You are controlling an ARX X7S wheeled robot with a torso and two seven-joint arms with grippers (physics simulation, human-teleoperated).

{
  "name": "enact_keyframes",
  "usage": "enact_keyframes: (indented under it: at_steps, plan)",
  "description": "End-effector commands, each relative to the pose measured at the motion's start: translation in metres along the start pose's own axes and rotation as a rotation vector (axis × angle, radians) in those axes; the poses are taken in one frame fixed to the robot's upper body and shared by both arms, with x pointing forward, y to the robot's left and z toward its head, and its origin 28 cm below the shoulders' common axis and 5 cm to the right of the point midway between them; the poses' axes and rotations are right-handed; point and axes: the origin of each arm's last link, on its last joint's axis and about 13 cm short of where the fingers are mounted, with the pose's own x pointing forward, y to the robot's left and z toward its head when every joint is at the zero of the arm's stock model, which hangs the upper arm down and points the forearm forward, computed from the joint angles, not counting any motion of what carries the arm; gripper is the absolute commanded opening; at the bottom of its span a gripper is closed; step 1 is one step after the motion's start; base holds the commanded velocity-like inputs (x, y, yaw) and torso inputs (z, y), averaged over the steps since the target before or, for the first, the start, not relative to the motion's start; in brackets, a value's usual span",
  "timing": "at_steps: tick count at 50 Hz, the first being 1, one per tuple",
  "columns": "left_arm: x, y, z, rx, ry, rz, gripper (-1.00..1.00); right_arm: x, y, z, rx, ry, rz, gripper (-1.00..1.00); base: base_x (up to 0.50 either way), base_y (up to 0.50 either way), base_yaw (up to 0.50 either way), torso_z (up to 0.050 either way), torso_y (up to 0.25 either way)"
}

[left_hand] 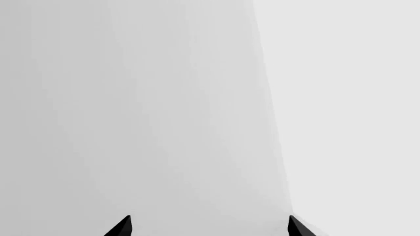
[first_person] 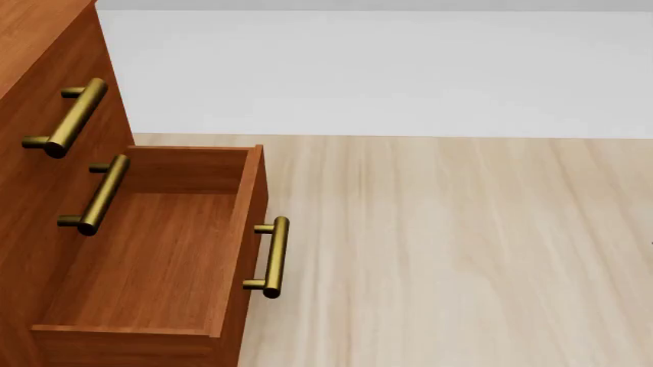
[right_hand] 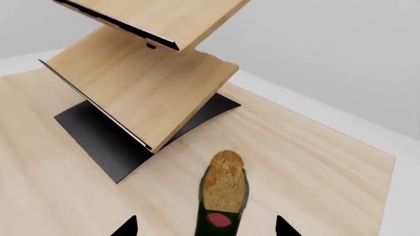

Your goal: Put the wine bottle in the bottom drawer of the cabinet.

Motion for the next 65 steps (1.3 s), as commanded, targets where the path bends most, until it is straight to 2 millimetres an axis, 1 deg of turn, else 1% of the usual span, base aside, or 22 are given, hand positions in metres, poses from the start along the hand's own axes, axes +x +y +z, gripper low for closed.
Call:
enact_keyframes:
  at_steps: [1,2,9,15,17,18,19,21,22,23,25,28,30,32,41,45,47,51,53,58,65]
  plan:
    - [0.000,0.000,0.000,-0.001,0.001,-0.003,1.00,0.006,0.003,-0.003,-0.003,0.007,-0.004,1.00,0.00,0.00,0.00,0.000,0.000]
    - [0.000,0.000,0.000,0.000,0.001,-0.003,1.00,0.006,0.002,-0.003,-0.005,0.004,-0.009,-1.00,0.00,0.00,0.00,0.000,0.000]
    - [0.000,0.000,0.000,-0.002,0.002,-0.005,1.00,0.003,0.001,0.002,0.003,-0.009,-0.007,-1.00,0.00,0.00,0.00,0.000,0.000]
    - [0.000,-0.001,0.000,-0.003,0.002,-0.006,1.00,-0.007,0.002,0.013,0.006,-0.041,0.013,-1.00,0.00,0.00,0.00,0.000,0.000]
    - [0.000,0.000,0.000,-0.003,0.003,-0.007,1.00,-0.013,0.004,0.022,0.009,-0.067,0.033,-1.00,0.00,0.00,0.00,0.000,0.000]
    - [0.000,0.000,0.000,-0.003,0.003,-0.007,1.00,-0.013,0.004,0.022,0.009,-0.067,0.033,-1.00,0.00,0.00,0.00,0.000,0.000]
    - [0.000,-0.001,0.000,-0.002,0.003,-0.008,1.00,-0.018,0.006,0.031,0.014,-0.101,0.053,-1.00,0.00,0.00,0.00,0.000,0.000]
    - [0.000,-0.001,0.000,-0.002,0.004,-0.009,1.00,-0.024,0.007,0.041,0.022,-0.130,0.073,-1.00,0.00,0.00,0.00,0.000,0.000]
    - [0.000,-0.001,0.000,-0.001,0.004,-0.008,1.00,-0.025,0.007,0.044,0.021,-0.135,0.074,-1.00,0.00,0.00,0.00,0.000,0.000]
    - [0.000,-0.001,0.000,-0.001,0.006,-0.010,1.00,-0.030,0.009,0.054,0.025,-0.170,0.094,-1.00,0.00,0.00,0.00,0.000,0.000]
    - [0.000,-0.001,0.000,-0.001,0.006,-0.011,1.00,-0.035,0.012,0.065,0.028,-0.203,0.112,-1.00,0.00,0.00,0.00,0.000,0.005]
    - [0.000,-0.001,0.000,-0.001,0.006,-0.011,1.00,-0.041,0.015,0.078,0.027,-0.239,0.133,-1.00,0.00,0.00,0.00,0.000,0.000]
    - [0.003,-0.006,0.002,0.001,0.008,-0.011,1.00,-0.047,0.018,0.087,0.023,-0.267,0.165,-1.00,0.00,0.00,0.00,0.000,0.000]
    - [0.000,-0.002,0.000,0.002,0.008,-0.011,1.00,-0.052,0.021,0.094,0.024,-0.294,0.193,-1.00,0.00,0.00,0.00,0.000,0.000]
    - [0.000,-0.007,0.007,0.005,0.010,-0.015,1.00,-0.070,0.036,0.120,0.013,-0.366,0.302,-1.00,0.00,0.00,0.00,0.000,0.000]
    - [0.000,-0.009,0.009,0.006,0.011,-0.015,1.00,-0.072,0.043,0.127,-0.001,-0.389,0.324,-1.00,0.00,0.00,0.00,0.000,0.000]
    - [0.000,-0.009,0.009,0.008,0.012,-0.015,1.00,-0.072,0.045,0.129,-0.004,-0.391,0.340,-1.00,0.00,0.00,0.00,0.000,0.000]
    - [0.001,-0.010,0.009,0.010,0.014,-0.017,1.00,-0.079,0.053,0.141,-0.018,-0.418,0.405,-1.00,0.00,0.00,0.00,0.000,0.002]
    - [0.001,-0.010,0.010,0.009,0.014,-0.016,1.00,-0.081,0.057,0.146,-0.038,-0.440,0.401,-1.00,0.00,0.00,0.00,0.000,0.000]
    - [0.001,-0.011,0.009,0.011,0.018,-0.019,1.00,-0.088,0.065,0.154,-0.026,-0.447,0.483,-1.00,0.00,0.00,0.00,0.000,0.000]
    - [0.001,-0.011,0.009,0.013,0.020,-0.021,1.00,-0.099,0.076,0.176,-0.028,-0.495,0.545,-1.00,0.00,0.00,0.00,0.000,0.000]
